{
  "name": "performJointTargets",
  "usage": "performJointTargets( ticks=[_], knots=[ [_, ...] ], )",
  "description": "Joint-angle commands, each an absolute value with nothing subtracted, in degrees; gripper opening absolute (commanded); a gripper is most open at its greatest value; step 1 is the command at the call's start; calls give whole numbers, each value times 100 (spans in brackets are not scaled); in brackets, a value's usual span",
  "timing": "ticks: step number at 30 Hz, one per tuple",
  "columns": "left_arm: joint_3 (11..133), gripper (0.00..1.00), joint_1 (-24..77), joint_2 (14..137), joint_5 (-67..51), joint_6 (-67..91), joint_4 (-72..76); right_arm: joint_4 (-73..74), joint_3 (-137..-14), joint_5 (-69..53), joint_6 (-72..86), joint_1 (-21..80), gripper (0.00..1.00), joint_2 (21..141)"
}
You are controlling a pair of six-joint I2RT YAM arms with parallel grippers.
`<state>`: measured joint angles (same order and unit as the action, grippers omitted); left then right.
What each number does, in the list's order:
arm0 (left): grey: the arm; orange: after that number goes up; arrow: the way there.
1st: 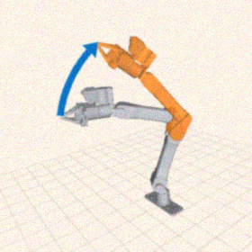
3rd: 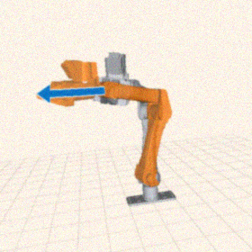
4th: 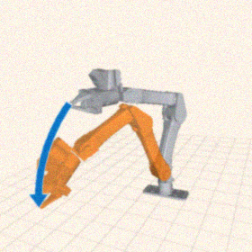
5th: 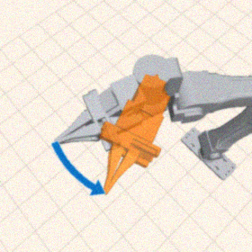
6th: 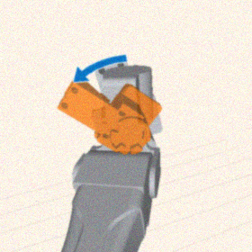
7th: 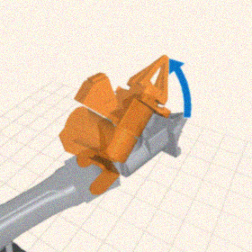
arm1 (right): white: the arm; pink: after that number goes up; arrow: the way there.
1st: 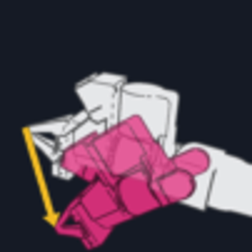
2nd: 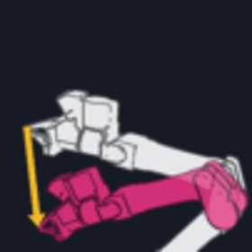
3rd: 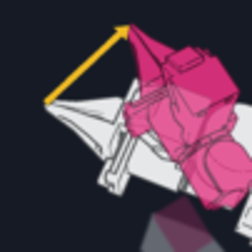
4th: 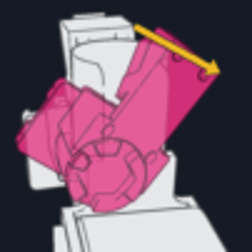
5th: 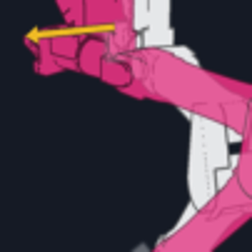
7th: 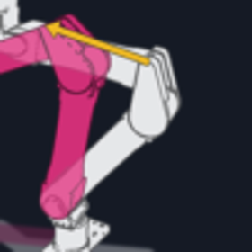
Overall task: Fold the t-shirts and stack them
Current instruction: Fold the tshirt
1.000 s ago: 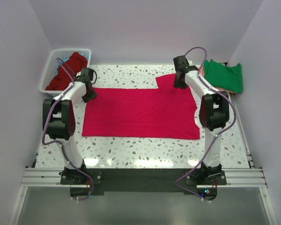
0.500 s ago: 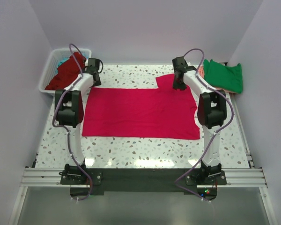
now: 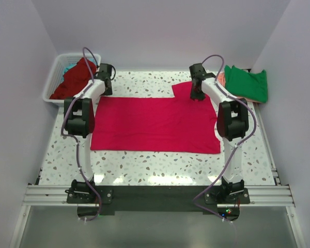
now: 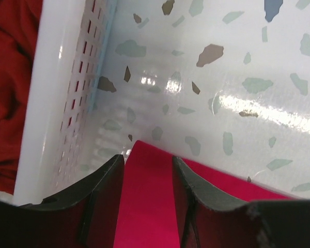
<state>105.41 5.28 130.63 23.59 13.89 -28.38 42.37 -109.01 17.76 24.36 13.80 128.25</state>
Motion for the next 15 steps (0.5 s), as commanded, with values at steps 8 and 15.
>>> performJointTargets(
  ticks=[8,15],
  knots=[
    [10696,45,431,13341,2259,1336,-3234,4289,-11022,1644,2531,1354,28,12850],
    [10898,45,431,13693,2364,1274,-3147,4315,-11021,1635,2505,1362,27,12841]
  ],
)
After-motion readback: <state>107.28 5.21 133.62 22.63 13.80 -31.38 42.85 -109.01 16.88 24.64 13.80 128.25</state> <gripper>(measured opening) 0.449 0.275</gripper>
